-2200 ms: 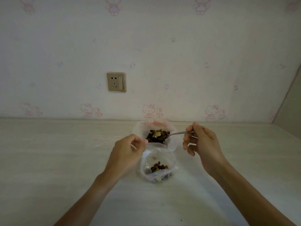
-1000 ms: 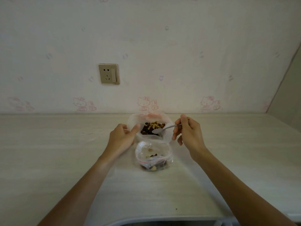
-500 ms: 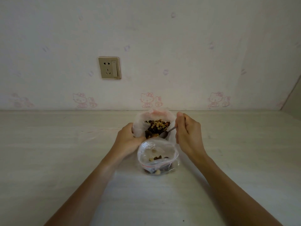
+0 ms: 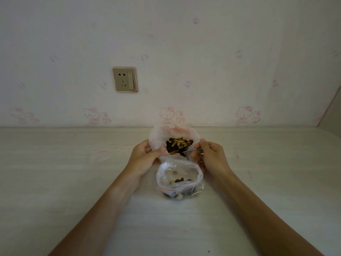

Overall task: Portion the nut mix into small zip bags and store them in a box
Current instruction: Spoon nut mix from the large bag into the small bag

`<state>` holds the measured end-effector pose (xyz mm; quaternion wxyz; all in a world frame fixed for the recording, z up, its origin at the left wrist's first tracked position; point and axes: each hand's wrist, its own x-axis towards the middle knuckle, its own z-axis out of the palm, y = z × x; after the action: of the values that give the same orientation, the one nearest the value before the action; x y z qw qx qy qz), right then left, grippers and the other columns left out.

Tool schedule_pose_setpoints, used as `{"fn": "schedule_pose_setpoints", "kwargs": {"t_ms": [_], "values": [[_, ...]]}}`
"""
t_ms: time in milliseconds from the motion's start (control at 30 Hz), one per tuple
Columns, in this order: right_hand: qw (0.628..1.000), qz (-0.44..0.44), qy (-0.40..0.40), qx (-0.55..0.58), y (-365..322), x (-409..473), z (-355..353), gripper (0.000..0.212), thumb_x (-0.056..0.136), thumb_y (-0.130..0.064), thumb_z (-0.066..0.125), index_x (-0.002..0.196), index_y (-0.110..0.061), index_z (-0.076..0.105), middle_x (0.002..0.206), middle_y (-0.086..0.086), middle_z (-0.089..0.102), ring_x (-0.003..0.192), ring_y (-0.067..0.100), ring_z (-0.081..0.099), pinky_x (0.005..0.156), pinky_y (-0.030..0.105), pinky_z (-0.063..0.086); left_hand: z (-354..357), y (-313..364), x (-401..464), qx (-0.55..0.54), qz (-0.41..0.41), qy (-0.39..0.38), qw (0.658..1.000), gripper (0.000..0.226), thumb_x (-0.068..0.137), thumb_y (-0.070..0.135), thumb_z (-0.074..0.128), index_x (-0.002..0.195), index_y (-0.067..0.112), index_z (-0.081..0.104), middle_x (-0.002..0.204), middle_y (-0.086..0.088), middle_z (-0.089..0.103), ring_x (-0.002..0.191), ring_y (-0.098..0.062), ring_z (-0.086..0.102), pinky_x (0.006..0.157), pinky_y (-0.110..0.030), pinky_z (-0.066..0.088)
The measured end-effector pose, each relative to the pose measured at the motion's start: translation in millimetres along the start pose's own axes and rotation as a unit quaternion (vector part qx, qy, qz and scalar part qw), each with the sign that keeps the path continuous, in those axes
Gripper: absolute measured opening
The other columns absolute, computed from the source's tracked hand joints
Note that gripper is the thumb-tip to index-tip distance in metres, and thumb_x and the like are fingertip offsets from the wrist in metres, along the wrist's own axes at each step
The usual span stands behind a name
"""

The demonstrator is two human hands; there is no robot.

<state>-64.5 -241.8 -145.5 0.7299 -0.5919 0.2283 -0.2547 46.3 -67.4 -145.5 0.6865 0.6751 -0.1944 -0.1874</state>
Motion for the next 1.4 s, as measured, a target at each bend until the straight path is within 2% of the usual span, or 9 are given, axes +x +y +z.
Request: {"fn": "schedule_pose_setpoints", "kwargs": {"t_ms": [133, 333, 533, 633, 767, 967, 1233, 1333, 1400], "values": [[1.0, 0.014, -0.005, -0.013, 1, -1, 0, 0.042, 0.11, -0.029, 0.045, 0.084, -0.007, 0.068, 0.065, 0.009, 0.065, 0.049, 0.015, 0.052, 0.05, 0.031, 0.038, -1, 0, 0, -0.02, 0.001, -0.001, 1.0, 0.028, 0.093, 0.024, 0.078, 0.12, 0.017, 0.074, 0.108, -0.005, 0.08, 0.101, -0.026, 0.077, 0.093, -0.042, 0.06], [0.999, 0.032, 0.023, 0.035, -1, -4, -1, 0.038, 0.11, -0.033, 0.043, 0.092, -0.006, 0.063, 0.061, 0.007, 0.062, 0.044, 0.017, 0.05, 0.041, 0.028, 0.033, -2, -2, -1, -0.003, 0.015, 0.022, 1.0, 0.022, 0.095, 0.022, 0.075, 0.117, 0.019, 0.074, 0.104, -0.001, 0.081, 0.096, -0.022, 0.078, 0.087, -0.038, 0.062], [0.999, 0.004, 0.04, 0.029, -3, -7, -6, 0.04, 0.11, -0.036, 0.042, 0.095, -0.005, 0.061, 0.062, 0.007, 0.063, 0.044, 0.021, 0.056, 0.037, 0.028, 0.034, -7, -2, -1, 0.173, 0.083, 0.104, 0.976, 0.036, 0.095, 0.035, 0.074, 0.128, 0.022, 0.067, 0.113, 0.006, 0.073, 0.084, -0.015, 0.076, 0.082, -0.039, 0.064], [0.999, 0.001, 0.043, 0.026, -7, -9, -8, 0.04, 0.111, -0.035, 0.041, 0.095, -0.005, 0.061, 0.063, 0.007, 0.064, 0.046, 0.023, 0.058, 0.038, 0.028, 0.034, -11, 0, -6, 0.253, 0.115, 0.148, 0.949, 0.037, 0.091, 0.048, 0.074, 0.119, 0.026, 0.064, 0.106, 0.015, 0.068, 0.08, -0.005, 0.071, 0.073, -0.024, 0.055], [0.999, -0.029, 0.037, -0.005, -21, -11, -8, 0.038, 0.111, -0.032, 0.04, 0.096, -0.003, 0.06, 0.063, 0.006, 0.064, 0.048, 0.024, 0.06, 0.037, 0.029, 0.036, -15, 3, -16, 0.328, 0.147, 0.191, 0.914, 0.034, 0.088, 0.054, 0.074, 0.105, 0.029, 0.058, 0.095, 0.013, 0.063, 0.072, -0.003, 0.065, 0.07, -0.03, 0.053], [0.998, -0.063, 0.008, -0.014, -47, -27, -9, 0.039, 0.111, -0.033, 0.041, 0.093, -0.004, 0.061, 0.064, 0.007, 0.062, 0.051, 0.026, 0.061, 0.037, 0.029, 0.037, -14, 10, -38, 0.327, 0.115, 0.097, 0.933, 0.031, 0.088, 0.061, 0.069, 0.08, 0.031, 0.069, 0.074, 0.014, 0.071, 0.071, 0.004, 0.065, 0.064, -0.022, 0.047], [0.997, -0.066, -0.036, -0.028, -55, -75, -36, 0.04, 0.109, -0.035, 0.044, 0.087, -0.007, 0.061, 0.064, 0.011, 0.059, 0.051, 0.03, 0.061, 0.038, 0.028, 0.036, -3, 13, -70, 0.368, 0.084, 0.025, 0.926, 0.025, 0.096, 0.049, 0.066, 0.083, 0.029, 0.073, 0.071, 0.008, 0.073, 0.06, -0.003, 0.069, 0.066, -0.026, 0.055], [0.985, -0.111, -0.071, -0.11, -50, -90, -42, 0.042, 0.11, -0.034, 0.042, 0.086, -0.005, 0.06, 0.062, 0.011, 0.06, 0.051, 0.029, 0.061, 0.038, 0.03, 0.038, 2, 18, -73, 0.339, 0.068, 0.016, 0.938, 0.019, 0.1, 0.035, 0.066, 0.087, 0.024, 0.073, 0.067, 0.004, 0.074, 0.055, -0.005, 0.07, 0.061, -0.021, 0.051], [0.943, -0.203, -0.094, -0.247, -49, -98, -46, 0.044, 0.109, -0.038, 0.038, 0.083, -0.01, 0.06, 0.06, 0.007, 0.063, 0.049, 0.018, 0.06, 0.042, 0.032, 0.043, 3, 21, -75, 0.304, 0.054, 0.009, 0.951, 0.018, 0.101, 0.03, 0.066, 0.088, 0.02, 0.074, 0.062, 0.004, 0.073, 0.05, -0.005, 0.068, 0.051, -0.013, 0.045]]}}
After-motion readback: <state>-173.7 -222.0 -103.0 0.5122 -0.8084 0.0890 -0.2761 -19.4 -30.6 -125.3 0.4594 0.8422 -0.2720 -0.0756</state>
